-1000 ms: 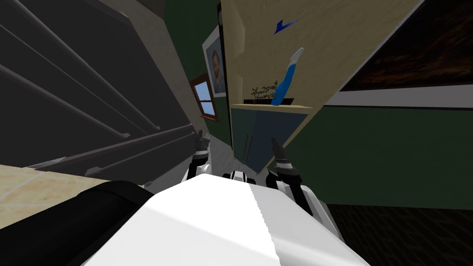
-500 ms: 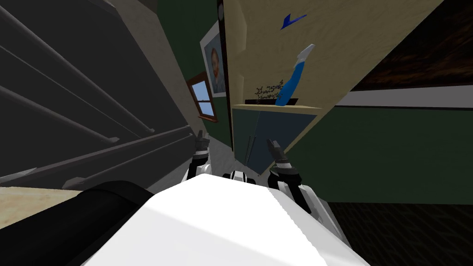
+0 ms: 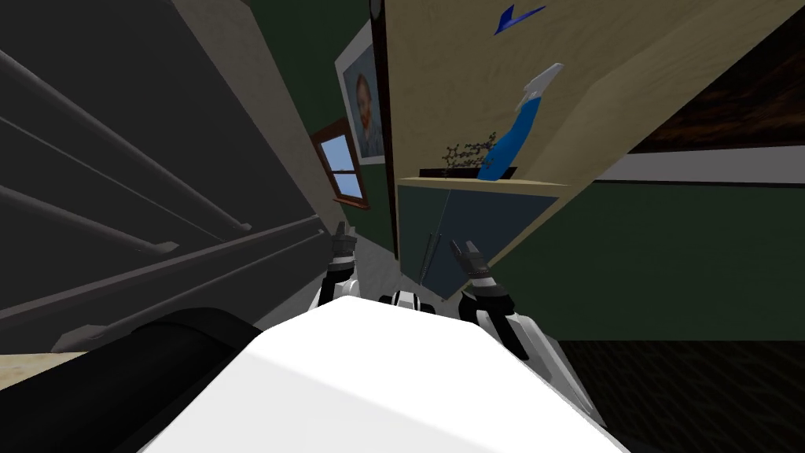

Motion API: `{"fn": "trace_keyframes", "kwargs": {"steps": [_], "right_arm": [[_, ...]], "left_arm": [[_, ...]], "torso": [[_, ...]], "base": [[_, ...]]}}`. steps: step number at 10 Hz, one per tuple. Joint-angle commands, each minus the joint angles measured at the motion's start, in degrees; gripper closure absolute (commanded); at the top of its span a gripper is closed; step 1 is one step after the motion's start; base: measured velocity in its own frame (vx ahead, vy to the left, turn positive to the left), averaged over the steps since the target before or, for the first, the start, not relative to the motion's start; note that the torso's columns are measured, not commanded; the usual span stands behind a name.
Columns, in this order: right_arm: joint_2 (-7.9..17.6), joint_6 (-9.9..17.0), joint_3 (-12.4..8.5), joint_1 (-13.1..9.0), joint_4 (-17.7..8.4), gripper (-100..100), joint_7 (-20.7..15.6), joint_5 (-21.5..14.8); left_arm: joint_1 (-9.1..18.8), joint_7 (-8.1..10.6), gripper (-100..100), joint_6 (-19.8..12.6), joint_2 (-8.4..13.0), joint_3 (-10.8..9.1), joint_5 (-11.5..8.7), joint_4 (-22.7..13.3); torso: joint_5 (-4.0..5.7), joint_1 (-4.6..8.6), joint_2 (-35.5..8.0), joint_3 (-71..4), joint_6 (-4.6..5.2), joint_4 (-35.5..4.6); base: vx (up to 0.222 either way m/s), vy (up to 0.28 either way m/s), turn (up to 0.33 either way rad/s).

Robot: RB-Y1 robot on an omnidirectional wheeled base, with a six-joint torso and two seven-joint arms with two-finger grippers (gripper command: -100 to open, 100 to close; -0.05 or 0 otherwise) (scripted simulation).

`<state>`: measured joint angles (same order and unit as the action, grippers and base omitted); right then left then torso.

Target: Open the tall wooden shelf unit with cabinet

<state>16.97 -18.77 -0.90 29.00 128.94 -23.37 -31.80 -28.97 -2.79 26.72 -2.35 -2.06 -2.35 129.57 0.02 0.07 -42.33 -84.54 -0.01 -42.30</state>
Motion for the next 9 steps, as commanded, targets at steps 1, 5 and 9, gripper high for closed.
{"fn": "trace_keyframes", "kwargs": {"steps": [1,5,9], "right_arm": [[1.8,0.4,-0.7,-0.2,-1.2,-100,-3.5,-4.3],[5.6,1.1,-2.0,-0.7,-3.7,-100,-9.7,-11.3],[8.4,1.7,-2.9,-1.0,-5.4,-100,-14.0,-16.9]], "left_arm": [[0.0,0.0,0,0.0,0.0,0.0,0.0,0.0],[0.0,0.0,0,0.0,0.0,0.0,0.0,0.0],[0.0,0.0,0,0.0,0.0,0.0,0.0,0.0]], "torso": [[0.0,-0.01,0.0,0.0,0.01,0.0],[-0.04,-0.12,0.1,-0.1,0.0,0.0],[0.0,-0.03,0.0,0.0,0.02,0.0]], "base": [[0.034,0.079,-0.072],[0.056,0.108,-0.082],[0.034,0.075,-0.055]]}}
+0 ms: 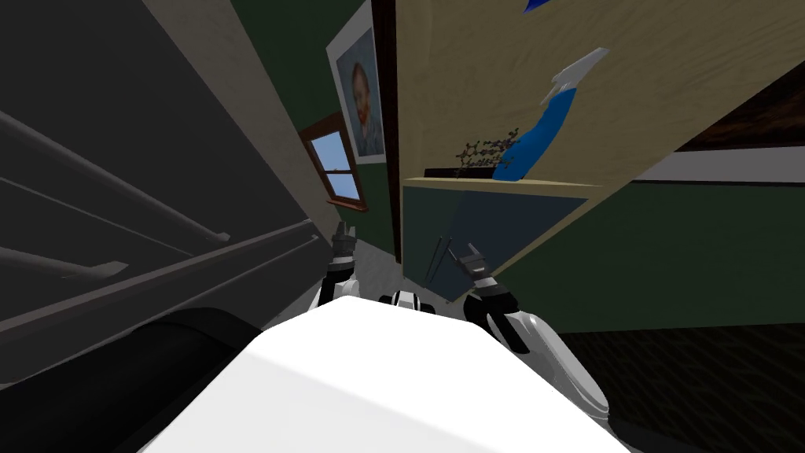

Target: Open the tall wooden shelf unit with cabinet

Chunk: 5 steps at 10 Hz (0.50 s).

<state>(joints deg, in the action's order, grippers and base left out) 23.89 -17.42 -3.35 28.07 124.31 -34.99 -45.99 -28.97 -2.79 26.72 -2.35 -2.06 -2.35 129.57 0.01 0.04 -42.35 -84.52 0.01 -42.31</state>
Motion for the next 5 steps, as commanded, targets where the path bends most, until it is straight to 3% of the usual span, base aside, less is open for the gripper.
{"fn": "trace_keyframes", "kwargs": {"steps": [1,5], "right_arm": [[2.4,0.5,-0.7,-0.2,-1.3,-100,-3.7,-4.3],[5.5,1.0,-1.6,-0.5,-2.9,-100,-8.0,-9.5]], "left_arm": [[0.0,0.0,0,0.0,0.0,0.0,0.0,0.0],[0.0,0.0,0,0.0,0.0,0.0,0.0,0.0]], "torso": [[-0.03,-0.12,0.1,-0.1,-0.01,0.0],[0.01,0.04,0.1,0.0,-0.01,0.0]], "base": [[0.047,0.1,-0.073],[0.036,0.076,-0.052]]}}
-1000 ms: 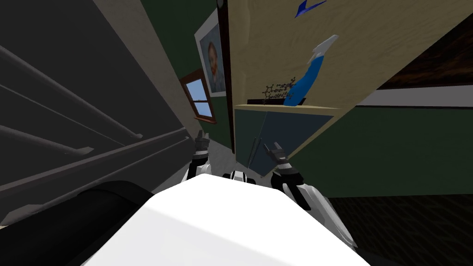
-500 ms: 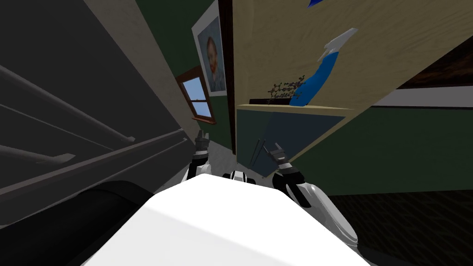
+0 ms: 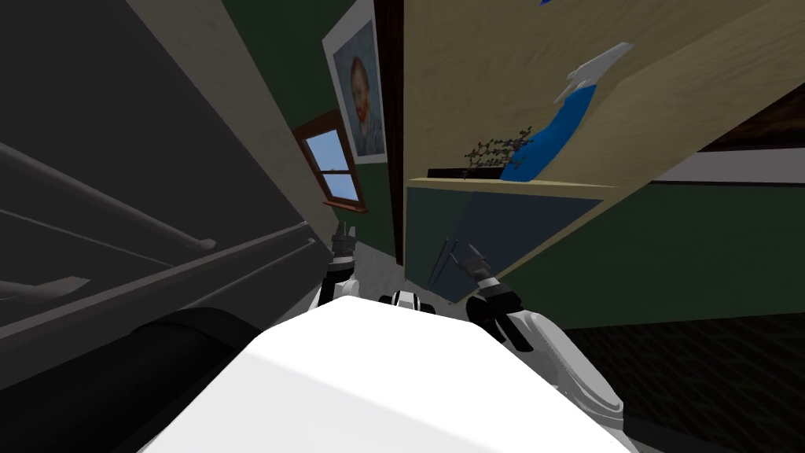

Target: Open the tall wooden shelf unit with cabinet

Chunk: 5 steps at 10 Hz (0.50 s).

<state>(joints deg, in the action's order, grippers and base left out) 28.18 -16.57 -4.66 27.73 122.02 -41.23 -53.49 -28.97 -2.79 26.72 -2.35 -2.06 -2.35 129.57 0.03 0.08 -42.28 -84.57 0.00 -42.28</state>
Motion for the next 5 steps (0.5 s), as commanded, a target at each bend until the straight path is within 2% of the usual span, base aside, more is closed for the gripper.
{"fn": "trace_keyframes", "kwargs": {"steps": [1,4,5], "right_arm": [[1.9,0.2,-0.5,-0.2,-0.9,-100,-2.6,-3.0],[4.0,0.5,-1.0,-0.3,-1.6,-100,-5.1,-6.0],[3.6,0.5,-0.8,-0.3,-1.4,-100,-4.6,-5.4]], "left_arm": [[0.0,0.0,0,0.0,0.0,0.0,0.0,0.0],[0.0,0.0,0,0.0,0.0,0.0,0.0,0.0],[0.0,0.0,0,0.0,0.0,0.0,0.0,0.0]], "torso": [[-0.01,-0.05,0.0,0.0,0.0,0.0],[-0.02,-0.06,0.0,0.0,0.0,0.0],[-0.03,-0.1,0.0,0.0,0.0,0.0]], "base": [[0.022,0.07,-0.056],[0.025,0.058,-0.041],[0.011,0.03,-0.01]]}}
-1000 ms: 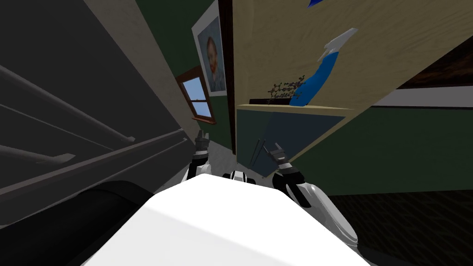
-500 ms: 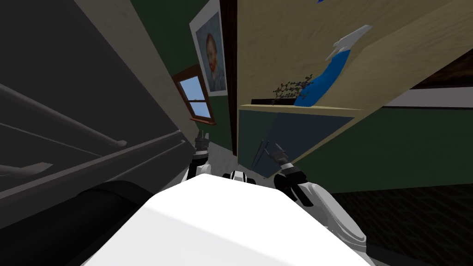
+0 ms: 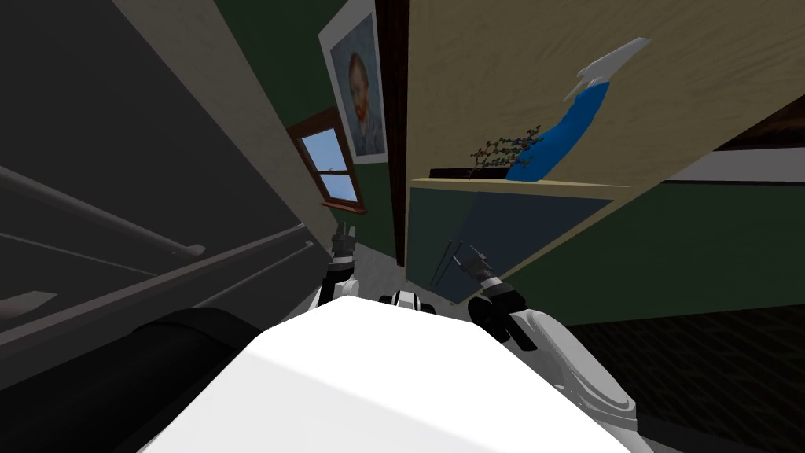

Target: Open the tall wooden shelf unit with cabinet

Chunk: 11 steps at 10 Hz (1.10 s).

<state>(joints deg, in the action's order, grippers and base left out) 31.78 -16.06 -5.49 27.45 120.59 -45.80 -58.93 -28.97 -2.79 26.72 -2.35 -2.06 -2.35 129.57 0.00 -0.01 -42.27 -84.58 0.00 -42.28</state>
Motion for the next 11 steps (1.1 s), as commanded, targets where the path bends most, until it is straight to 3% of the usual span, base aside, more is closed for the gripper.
{"fn": "trace_keyframes", "kwargs": {"steps": [1,2,10,11], "right_arm": [[0.1,0.0,0.0,0.0,0.0,-100,-0.2,-0.1],[0.1,0.0,0.0,0.0,0.0,100,-0.1,-0.1],[2.4,-9.2,6.4,1.4,5.7,100,-0.9,-0.4],[1.9,-8.8,5.8,1.7,5.3,100,-1.3,-0.2]], "left_arm": [[0.0,0.0,0,0.0,0.0,0.0,0.0,0.0],[0.0,0.0,0,0.0,0.0,0.0,0.0,0.0],[0.0,0.0,0,0.0,0.0,-0.02,0.0,0.0],[0.0,0.0,0,0.0,0.0,-0.02,0.0,0.0]], "torso": [[0.02,0.09,0.0,0.0,0.0,0.0],[0.04,0.13,-0.1,0.0,0.0,0.0],[0.0,0.05,-0.1,0.0,0.01,0.0],[0.05,0.14,-0.1,0.1,0.0,0.0]], "base": [[0.003,0.006,0.002],[0.0,0.0,0.0],[-0.094,-0.168,0.106],[-0.047,-0.091,0.028]]}}
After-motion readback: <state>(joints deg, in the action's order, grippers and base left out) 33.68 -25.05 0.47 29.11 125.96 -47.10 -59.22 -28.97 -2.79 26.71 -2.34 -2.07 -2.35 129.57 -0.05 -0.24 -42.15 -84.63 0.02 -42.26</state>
